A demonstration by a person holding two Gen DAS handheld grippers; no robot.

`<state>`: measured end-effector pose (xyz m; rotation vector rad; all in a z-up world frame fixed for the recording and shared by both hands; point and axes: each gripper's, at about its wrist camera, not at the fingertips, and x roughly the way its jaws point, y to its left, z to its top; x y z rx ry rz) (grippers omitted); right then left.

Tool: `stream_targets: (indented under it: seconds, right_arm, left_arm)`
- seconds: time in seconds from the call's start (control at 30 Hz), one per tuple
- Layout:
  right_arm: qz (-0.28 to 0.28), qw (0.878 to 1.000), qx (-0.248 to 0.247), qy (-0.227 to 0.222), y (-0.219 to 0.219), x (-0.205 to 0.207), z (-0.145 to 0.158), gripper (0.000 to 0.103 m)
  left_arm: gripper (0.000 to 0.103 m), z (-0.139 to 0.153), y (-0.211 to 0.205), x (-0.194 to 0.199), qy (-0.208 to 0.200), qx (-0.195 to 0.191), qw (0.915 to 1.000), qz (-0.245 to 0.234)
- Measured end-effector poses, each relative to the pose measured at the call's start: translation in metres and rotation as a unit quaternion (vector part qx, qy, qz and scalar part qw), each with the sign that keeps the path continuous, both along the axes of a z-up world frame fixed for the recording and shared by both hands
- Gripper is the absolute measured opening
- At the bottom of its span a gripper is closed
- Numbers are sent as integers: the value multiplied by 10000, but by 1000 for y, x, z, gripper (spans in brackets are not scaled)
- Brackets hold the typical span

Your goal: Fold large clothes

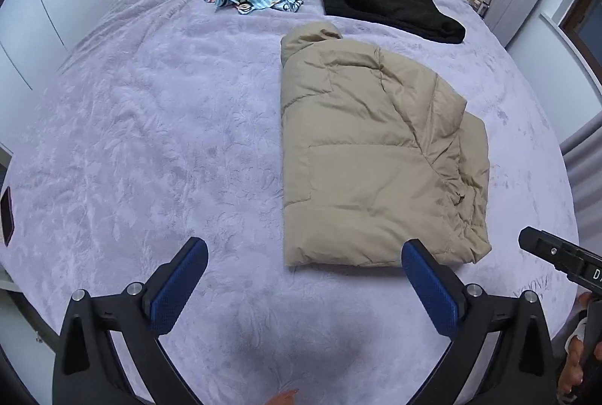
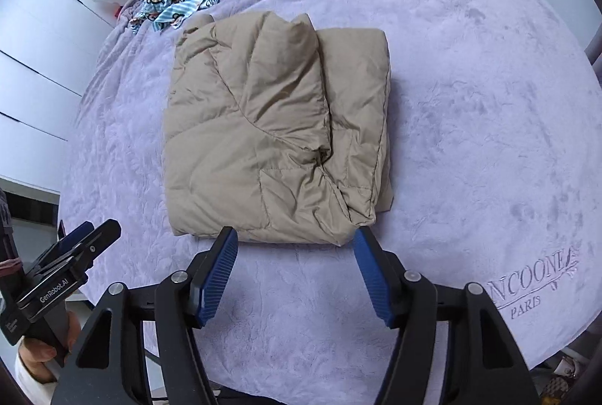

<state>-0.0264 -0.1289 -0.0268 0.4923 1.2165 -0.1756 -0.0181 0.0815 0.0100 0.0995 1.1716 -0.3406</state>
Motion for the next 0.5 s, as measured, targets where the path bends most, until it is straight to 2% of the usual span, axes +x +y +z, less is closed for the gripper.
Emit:
stream_targets:
  seconds: [0.27,0.37,0.5]
  right_arm:
    - [-55,9983,-486,-306,1,5,36,80]
    - [-62,9955,-795,-512,5,6,51,90]
    - [-69,9895,-1202,-803,11,4,70,91]
  left_arm:
    - [103,36,-9,-4,-474,98,9988,38]
    - [103,47,-10,-4,-595,42,9982,33]
    - [103,56,-11,-5,-659,35,9978,38]
